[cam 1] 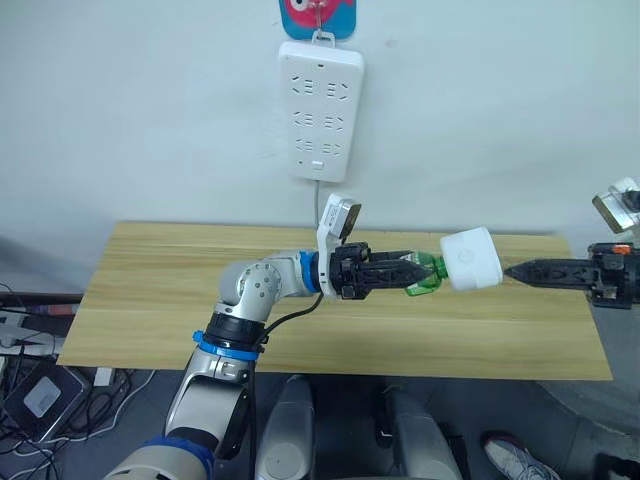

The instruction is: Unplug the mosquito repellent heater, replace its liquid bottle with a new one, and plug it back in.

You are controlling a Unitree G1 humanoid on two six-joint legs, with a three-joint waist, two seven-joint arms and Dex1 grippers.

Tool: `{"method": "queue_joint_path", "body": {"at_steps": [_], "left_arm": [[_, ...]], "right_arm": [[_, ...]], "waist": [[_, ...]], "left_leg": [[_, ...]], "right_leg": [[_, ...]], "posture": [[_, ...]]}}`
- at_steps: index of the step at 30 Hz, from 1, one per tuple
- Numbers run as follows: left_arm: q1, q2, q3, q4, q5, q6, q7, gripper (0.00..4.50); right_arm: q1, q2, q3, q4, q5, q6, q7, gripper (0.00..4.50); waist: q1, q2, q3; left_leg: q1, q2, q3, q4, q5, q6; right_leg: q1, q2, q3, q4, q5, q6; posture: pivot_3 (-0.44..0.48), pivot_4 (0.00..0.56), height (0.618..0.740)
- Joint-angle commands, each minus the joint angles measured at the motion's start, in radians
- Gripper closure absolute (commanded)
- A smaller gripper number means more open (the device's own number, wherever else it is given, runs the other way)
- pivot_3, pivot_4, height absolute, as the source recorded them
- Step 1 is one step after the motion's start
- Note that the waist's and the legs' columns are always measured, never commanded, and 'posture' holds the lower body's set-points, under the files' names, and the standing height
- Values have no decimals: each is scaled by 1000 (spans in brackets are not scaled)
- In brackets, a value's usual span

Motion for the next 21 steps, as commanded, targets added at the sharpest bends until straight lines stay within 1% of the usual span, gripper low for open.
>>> {"method": "queue_joint_path", "body": {"at_steps": [1,2,3,6,8,12,16,19,21], "left_arm": [[-5,2,-4,-56,-37,18,-17,2251],[-4,4,-4,-58,-38,20,-16,2251],[-4,5,-4,-61,-40,24,-15,2251],[-4,7,-3,-62,-43,29,-9,2251],[-5,7,3,-58,-44,28,-1,2251],[-15,0,15,-34,-35,11,13,2251],[-19,-4,15,-25,-30,1,16,2251],[-17,-4,9,-22,-23,-6,11,2251],[-14,-4,0,-21,-14,-15,5,2251]], "right_arm": [[-100,59,50,34,-105,-1,32,3873],[-126,82,61,39,-123,7,36,4247],[-151,118,71,35,-126,16,28,4455],[-196,185,71,28,-92,61,1,4455],[-182,194,52,-9,-43,102,-7,4455],[-68,150,-4,-121,110,148,-14,4455],[34,64,-28,-189,308,98,-66,4455],[52,18,-27,-219,367,44,-59,4455],[23,-13,-17,-228,370,26,-11,4455]], "waist": [[-12,0,0],[-15,0,0],[-16,0,0],[-19,0,0],[-17,0,0],[-10,0,0],[-11,0,0],[-16,0,0],[-17,0,0]], "left_leg": [[0,0,0,0,0,0],[0,0,-1,0,0,0],[0,0,-1,0,0,0],[0,0,-2,-1,0,0],[0,0,-2,-2,0,0],[-1,0,-3,-2,0,0],[-2,-4,-4,-2,0,0],[-2,-7,-3,-1,0,0],[-1,-7,-3,0,0,0]], "right_leg": [[1,0,0,0,0,0],[1,0,0,-1,1,1],[1,0,0,-2,1,1],[1,0,-1,-2,1,1],[1,0,-1,-2,4,-4],[1,0,-2,-3,4,-4],[2,-4,-2,-5,4,-4],[5,-6,-2,-7,4,-2],[6,-6,-1,-7,1,4]], "posture": [[210,286,740],[210,286,740],[210,286,740],[220,285,740],[229,284,740],[231,283,740],[228,280,740],[217,275,740],[213,272,740]]}}
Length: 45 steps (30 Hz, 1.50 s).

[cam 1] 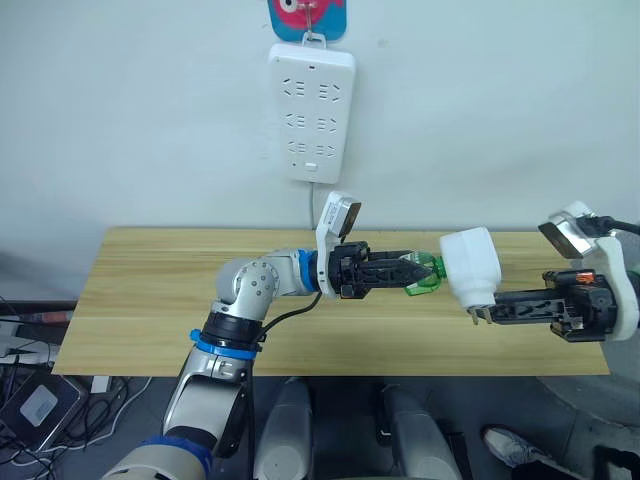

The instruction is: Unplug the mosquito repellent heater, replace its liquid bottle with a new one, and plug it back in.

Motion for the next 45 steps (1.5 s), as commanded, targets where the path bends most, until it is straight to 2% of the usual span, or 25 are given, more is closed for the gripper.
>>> {"method": "queue_joint_path", "body": {"at_steps": [1,7,13,20,24,28,32,36,40,45], "left_arm": [[-4,-7,-14,-12,3,-28,-20,2251],[-4,-5,-34,-3,21,-50,-35,2251],[2,-4,-45,-3,30,-59,-46,2251],[13,7,-59,-20,31,-62,-59,2251],[10,12,-61,-26,21,-52,-66,2251],[10,17,-62,-28,20,-52,-71,2251],[7,16,-53,-25,17,-52,-63,2251],[-1,10,-37,-8,19,-58,-43,2251],[-14,-5,-17,25,31,-74,-17,2251],[-23,-21,-8,58,56,-108,5,2251]], "right_arm": [[-39,-55,-19,-32,46,-42,80,4455],[-167,-112,59,-15,46,-62,184,4455],[-398,-15,194,90,46,-72,48,4455],[-508,94,264,173,46,-80,-175,4455],[-495,143,266,200,-3,-94,-277,4455],[-452,183,242,225,-128,-81,-268,4455],[-362,174,206,184,-197,-40,-209,4455],[-260,146,157,113,-158,-4,-186,4455],[-134,84,119,2,1,-19,-188,4455],[-43,21,80,-93,46,-77,-87,4455]], "waist": [[0,0,0],[-1,1,-1],[-7,1,-1],[-15,1,-1],[-17,1,-1],[-18,1,-1],[-17,1,-1],[-19,1,-1],[-20,1,-1],[-21,1,-1]], "left_leg": [[0,0,0,0,0,0],[1,0,0,-1,1,1],[0,0,0,-1,1,1],[-1,-1,-1,-1,1,1],[-1,-2,-1,-2,1,1],[-1,-2,-1,-2,1,1],[-1,-2,-1,-2,1,1],[-1,-2,-2,-2,1,1],[-1,-2,-2,-2,1,1],[-1,-2,-1,-1,1,1]], "right_leg": [[0,0,0,0,0,1],[0,0,0,0,0,1],[0,0,0,0,0,1],[-1,-1,0,0,1,0],[-1,-2,-1,0,2,-2],[-1,-2,-1,0,2,-2],[-1,-2,-1,0,1,0],[-1,-2,-1,0,1,0],[-1,-2,-1,0,0,1],[0,-2,0,0,0,2]], "posture": [[211,271,740],[199,273,740],[195,275,740],[193,278,740],[199,283,740],[202,285,740],[207,286,740],[207,286,740],[207,286,740],[199,288,740]]}}
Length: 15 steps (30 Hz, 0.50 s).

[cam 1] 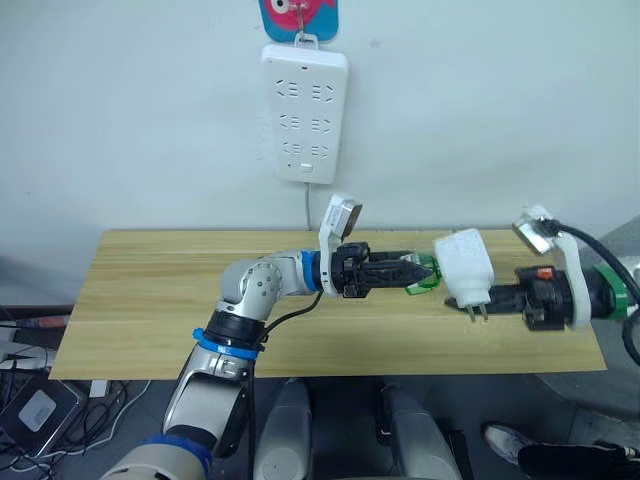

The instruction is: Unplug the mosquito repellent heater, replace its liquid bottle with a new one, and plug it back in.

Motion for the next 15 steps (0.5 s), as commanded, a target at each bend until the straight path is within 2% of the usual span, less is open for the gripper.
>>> {"method": "queue_joint_path", "body": {"at_steps": [1,8,13,15], "left_arm": [[-14,-18,6,1,11,-33,4,2251],[-17,-14,-15,16,37,-48,-24,2251],[-8,-13,-36,9,50,-55,-38,2251],[-6,-14,-40,7,54,-54,-46,2251]], "right_arm": [[13,-37,-49,-49,40,-53,87,4455],[-112,-69,3,-18,40,-82,202,4455],[-217,-55,57,18,40,-72,217,4455],[-263,-31,84,41,40,-74,179,4455]], "waist": [[-1,0,0],[-5,0,0],[-4,0,0],[-5,0,0]], "left_leg": [[0,0,0,0,0,0],[1,0,0,0,0,0],[0,0,0,-1,0,0],[0,0,0,-1,0,0]], "right_leg": [[0,0,0,0,0,0],[0,0,0,0,0,0],[0,0,0,-1,0,0],[0,0,0,-1,0,0]], "posture": [[195,288,740],[182,287,740],[176,285,740],[171,289,740]]}}
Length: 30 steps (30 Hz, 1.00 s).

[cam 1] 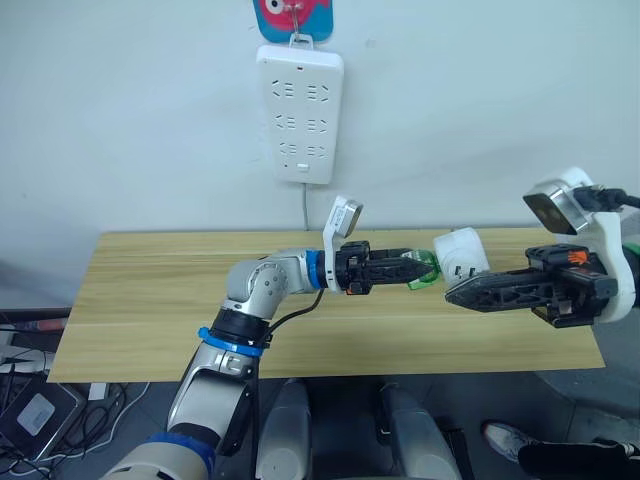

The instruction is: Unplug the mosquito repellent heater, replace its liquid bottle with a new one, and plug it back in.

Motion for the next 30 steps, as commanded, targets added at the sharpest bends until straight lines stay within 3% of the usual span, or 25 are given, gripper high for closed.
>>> {"method": "queue_joint_path", "body": {"at_steps": [1,14,18,22,26,30], "left_arm": [[-2,-8,-16,-31,-5,-9,-27,2251],[7,-1,-13,-57,-25,38,-35,2251],[15,11,-14,-51,-20,34,-41,2251],[17,16,-13,-49,-21,34,-42,2251],[11,18,-8,-38,-19,28,-44,2251],[8,15,-7,-39,-21,29,-42,2251]], "right_arm": [[-69,32,22,38,26,-8,-47,4455],[-191,181,47,137,26,-11,-319,4455],[-211,144,9,164,26,60,-225,4455],[-160,20,-34,138,26,156,-57,4455],[-13,-88,-99,35,26,182,29,4455],[120,-97,-152,-63,26,114,-2,4455]], "waist": [[0,0,0],[-3,0,0],[-3,0,0],[2,0,0],[2,0,0],[-2,0,0]], "left_leg": [[0,0,0,0,0,0],[-1,0,0,0,0,0],[-1,0,0,0,0,0],[-1,0,0,-1,0,0],[-2,0,0,-2,0,0],[-2,0,0,-2,0,0]], "right_leg": [[0,0,0,0,0,0],[-1,0,0,0,0,0],[-1,0,0,0,0,0],[-2,0,0,0,0,0],[-2,0,-1,-1,0,0],[-2,0,0,-1,-1,0]], "posture": [[171,289,740],[177,292,740],[179,292,740],[180,290,740],[180,285,740],[184,284,740]]}}
